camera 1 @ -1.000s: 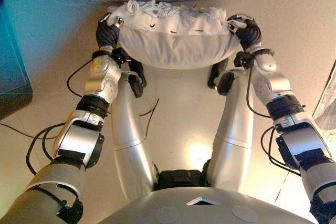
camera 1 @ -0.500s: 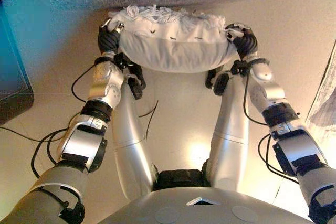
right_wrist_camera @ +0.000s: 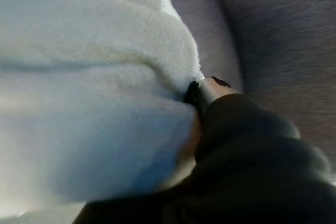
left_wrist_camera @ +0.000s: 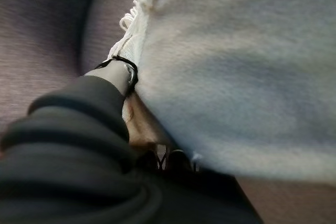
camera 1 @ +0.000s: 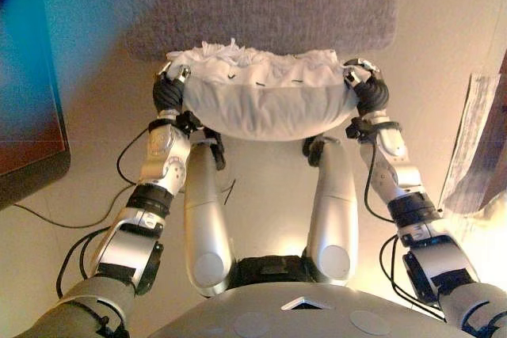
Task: Pick up the cushion and take it to the sofa
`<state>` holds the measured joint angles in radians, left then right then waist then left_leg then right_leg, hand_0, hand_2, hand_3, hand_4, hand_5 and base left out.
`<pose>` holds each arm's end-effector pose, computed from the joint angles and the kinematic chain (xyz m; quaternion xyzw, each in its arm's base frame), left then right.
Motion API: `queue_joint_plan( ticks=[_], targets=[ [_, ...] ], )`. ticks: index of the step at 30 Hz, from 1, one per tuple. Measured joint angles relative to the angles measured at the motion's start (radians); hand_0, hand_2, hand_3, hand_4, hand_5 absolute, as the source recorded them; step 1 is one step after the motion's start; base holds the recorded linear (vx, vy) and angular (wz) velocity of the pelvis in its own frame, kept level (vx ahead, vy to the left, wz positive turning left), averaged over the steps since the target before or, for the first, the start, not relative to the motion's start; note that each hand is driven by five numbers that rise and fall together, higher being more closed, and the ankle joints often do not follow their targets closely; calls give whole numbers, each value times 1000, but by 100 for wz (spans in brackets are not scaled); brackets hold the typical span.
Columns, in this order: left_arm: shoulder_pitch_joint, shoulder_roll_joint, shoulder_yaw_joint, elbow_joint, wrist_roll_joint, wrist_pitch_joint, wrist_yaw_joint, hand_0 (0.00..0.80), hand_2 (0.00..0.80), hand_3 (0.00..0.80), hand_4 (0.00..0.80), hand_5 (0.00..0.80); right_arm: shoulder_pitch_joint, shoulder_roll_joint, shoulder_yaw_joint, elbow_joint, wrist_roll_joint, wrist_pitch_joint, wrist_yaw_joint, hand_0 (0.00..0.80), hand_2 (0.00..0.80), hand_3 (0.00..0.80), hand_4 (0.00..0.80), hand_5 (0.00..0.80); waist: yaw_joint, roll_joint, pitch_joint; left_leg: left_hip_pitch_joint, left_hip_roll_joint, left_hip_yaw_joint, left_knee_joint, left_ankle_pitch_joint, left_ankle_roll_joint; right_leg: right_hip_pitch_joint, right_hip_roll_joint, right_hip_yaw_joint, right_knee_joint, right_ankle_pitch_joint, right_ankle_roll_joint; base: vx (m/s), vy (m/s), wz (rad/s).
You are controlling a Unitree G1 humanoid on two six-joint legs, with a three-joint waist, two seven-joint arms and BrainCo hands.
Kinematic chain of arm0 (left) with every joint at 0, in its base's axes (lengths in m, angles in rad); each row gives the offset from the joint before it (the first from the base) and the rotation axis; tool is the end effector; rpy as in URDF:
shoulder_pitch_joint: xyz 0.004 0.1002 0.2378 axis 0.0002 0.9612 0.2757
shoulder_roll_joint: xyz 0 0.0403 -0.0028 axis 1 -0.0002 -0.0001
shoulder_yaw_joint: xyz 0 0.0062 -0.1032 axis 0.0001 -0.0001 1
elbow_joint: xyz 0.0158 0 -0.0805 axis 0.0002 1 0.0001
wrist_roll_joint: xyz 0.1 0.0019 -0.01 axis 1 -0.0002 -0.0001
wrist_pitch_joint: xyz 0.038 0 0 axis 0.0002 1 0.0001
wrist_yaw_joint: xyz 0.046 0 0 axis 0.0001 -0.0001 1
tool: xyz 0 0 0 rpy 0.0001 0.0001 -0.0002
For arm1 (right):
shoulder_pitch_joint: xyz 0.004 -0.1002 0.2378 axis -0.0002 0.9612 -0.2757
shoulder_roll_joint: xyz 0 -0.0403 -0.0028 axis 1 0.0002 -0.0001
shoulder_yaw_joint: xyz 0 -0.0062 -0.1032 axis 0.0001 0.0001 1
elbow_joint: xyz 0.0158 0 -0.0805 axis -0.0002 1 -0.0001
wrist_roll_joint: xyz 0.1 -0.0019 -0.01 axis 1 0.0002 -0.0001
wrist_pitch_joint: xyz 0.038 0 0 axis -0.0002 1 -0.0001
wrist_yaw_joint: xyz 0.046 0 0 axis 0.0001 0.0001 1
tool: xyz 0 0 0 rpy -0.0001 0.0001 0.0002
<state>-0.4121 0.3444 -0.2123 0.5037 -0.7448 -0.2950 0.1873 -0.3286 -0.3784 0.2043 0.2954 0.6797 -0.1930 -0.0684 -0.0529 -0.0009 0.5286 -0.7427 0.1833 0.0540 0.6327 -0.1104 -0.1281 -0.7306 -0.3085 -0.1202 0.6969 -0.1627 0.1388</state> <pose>0.2776 0.1876 0.0623 -0.1654 -0.0479 0.0691 0.9826 0.2640 -0.1854 0.0740 0.1301 -0.0634 0.0321 0.9889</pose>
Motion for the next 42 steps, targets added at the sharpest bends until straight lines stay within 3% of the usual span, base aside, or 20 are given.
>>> queue_joint_plan(
  ticks=[9,12,16,17,18,19,20,24,30,36,40,42],
  targets=[
    [16,20,34,-68,22,85,-40,800,800,800,800,800,23,-9,-43,-33,40,36,54,800,800,800,800,800,19,-9,-6,180,-21,15,-171,59,4,180,-6,-56,-150,46,4,110,-17,5],
    [61,20,44,-87,22,124,-51,800,800,800,800,800,66,-5,-54,-39,53,58,89,800,800,800,800,800,24,-10,-7,309,-31,26,-274,94,4,316,1,-80,-252,80,14,206,-25,4],
    [125,23,47,-142,23,149,-62,800,800,800,800,800,125,-4,-58,-57,58,72,120,800,800,800,800,800,46,-12,-77,397,-32,42,-357,105,7,423,8,-106,-361,111,24,258,-63,11],
    [126,20,46,-150,25,189,-71,800,800,800,800,800,154,2,-74,-61,61,98,124,800,800,800,800,800,37,-10,-80,489,-20,93,-416,127,13,558,8,-166,-439,128,33,323,-59,62],
    [139,18,37,-150,26,203,-81,800,800,800,800,800,186,3,-75,-62,66,104,124,800,800,800,800,800,41,-17,-114,523,-17,112,-439,130,15,611,8,-189,-473,128,39,300,-20,67],
    [149,18,36,-150,26,206,-84,800,800,800,800,800,197,4,-75,-62,69,108,124,800,800,800,800,800,42,-19,-136,529,-16,114,-447,131,15,626,7,-195,-490,130,43,216,16,38],
    [189,21,38,-150,34,223,-88,800,800,800,800,800,231,22,-69,-64,80,121,124,800,800,800,800,800,49,-38,-237,552,-36,117,-481,135,14,661,7,-200,-547,140,54,244,24,29],
    [208,32,45,-150,65,243,-88,800,800,800,800,800,232,52,-65,-63,109,168,125,800,800,800,800,800,72,-50,-341,643,-58,125,-540,145,8,764,5,-206,-610,158,44,196,52,17],
    [218,51,52,-156,96,267,-88,800,800,800,800,800,233,49,-62,-54,106,215,125,800,800,800,800,800,73,-56,-428,715,-68,129,-589,147,7,832,3,-218,-623,158,44,125,112,7],
    [221,45,55,-156,103,301,-95,800,800,800,800,800,233,48,-69,-51,80,244,127,800,800,800,800,800,69,-72,-457,743,-81,123,-609,158,12,851,-8,-219,-610,158,43,96,151,4],
    [222,43,44,-122,132,330,-109,800,800,800,800,800,234,49,-75,-18,99,273,127,800,800,800,800,800,67,-67,-463,749,-100,105,-623,162,36,822,-46,-215,-491,159,42,92,226,20],
    [220,42,37,-97,145,339,-118,800,800,800,800,800,235,48,-76,-5,110,281,126,800,800,800,800,800,67,-56,-464,742,-104,105,-619,168,51,782,-64,-206,-409,182,10,68,248,26]
  ],
)
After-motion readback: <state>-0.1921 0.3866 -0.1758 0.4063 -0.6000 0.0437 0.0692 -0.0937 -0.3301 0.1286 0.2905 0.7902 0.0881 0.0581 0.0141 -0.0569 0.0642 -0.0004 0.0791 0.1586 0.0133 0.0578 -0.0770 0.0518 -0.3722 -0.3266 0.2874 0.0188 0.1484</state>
